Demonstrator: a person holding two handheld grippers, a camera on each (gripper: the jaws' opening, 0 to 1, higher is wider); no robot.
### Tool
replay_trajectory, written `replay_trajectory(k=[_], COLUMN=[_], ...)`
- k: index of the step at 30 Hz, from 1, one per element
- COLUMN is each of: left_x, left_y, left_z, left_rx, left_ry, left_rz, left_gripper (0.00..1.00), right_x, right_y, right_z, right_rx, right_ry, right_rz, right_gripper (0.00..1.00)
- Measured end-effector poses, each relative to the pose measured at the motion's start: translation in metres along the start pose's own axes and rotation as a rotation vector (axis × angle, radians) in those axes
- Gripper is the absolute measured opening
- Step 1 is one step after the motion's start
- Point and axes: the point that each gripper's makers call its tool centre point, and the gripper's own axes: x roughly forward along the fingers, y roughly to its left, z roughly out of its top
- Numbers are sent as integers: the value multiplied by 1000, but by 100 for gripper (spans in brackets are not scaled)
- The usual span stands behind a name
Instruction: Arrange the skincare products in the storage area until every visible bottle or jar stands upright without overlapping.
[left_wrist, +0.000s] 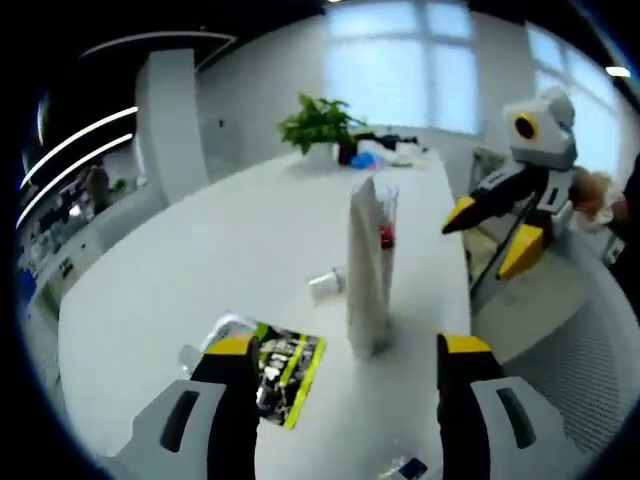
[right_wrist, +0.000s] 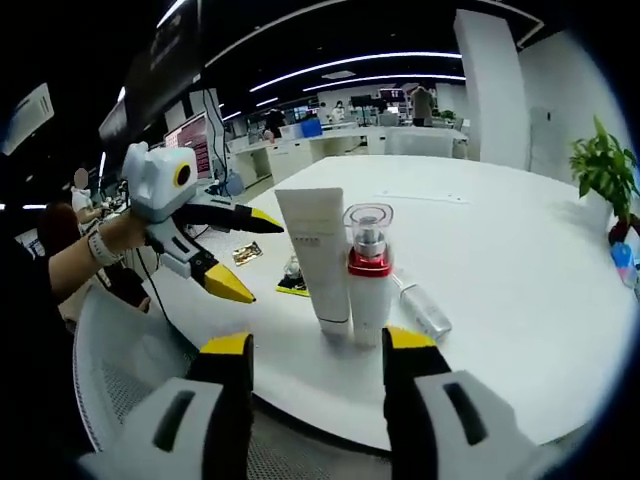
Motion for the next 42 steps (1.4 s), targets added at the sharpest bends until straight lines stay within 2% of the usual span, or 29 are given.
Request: replay_trajectory(k=[2,3,5,11,14,19,24,29,36,39,42], left_x=[-6,-9,-15,-33,-40,-50,-67,-78,-80,-82,-83], left_y=[2,7,9,6,-4,-8,-6,-2,-2,-2,2], left_z=[1,1,0,-2,-11,-18,-11,-11,-17,-14,-15], left_rx=[-9,-21,-26,-64,-79,-69,-100,-118,-152,-160,-175], left_ry=[-11,-14,-10,-27,14,44,-10,-25,-30,-58,-52], left_rz=[26,65,90,117,94,124,169,193,223,230,245], left_gripper=[77,82,91,96,97,97,97,97,97,97,97], right_x=[-1,-1,-1,-4,-5,-8,-10,-10,-4,-2,1], right_y=[1,3,3,4,5,7,6,6,8,6,3], right_z=[-3,-4,-6,-9,-10,-14,-14,-9,-8,-7,-6], right_rx=[-13,-28,-40,-47,-47,-55,-80,-85,-110,-116,-120], right_ry=[20,29,38,66,73,97,120,121,140,146,155], right_rz=[3,7,-1,-7,-12,-15,-19,-12,15,23,33], right_gripper=[58,59,61,66,70,77,84,87,93,95,98])
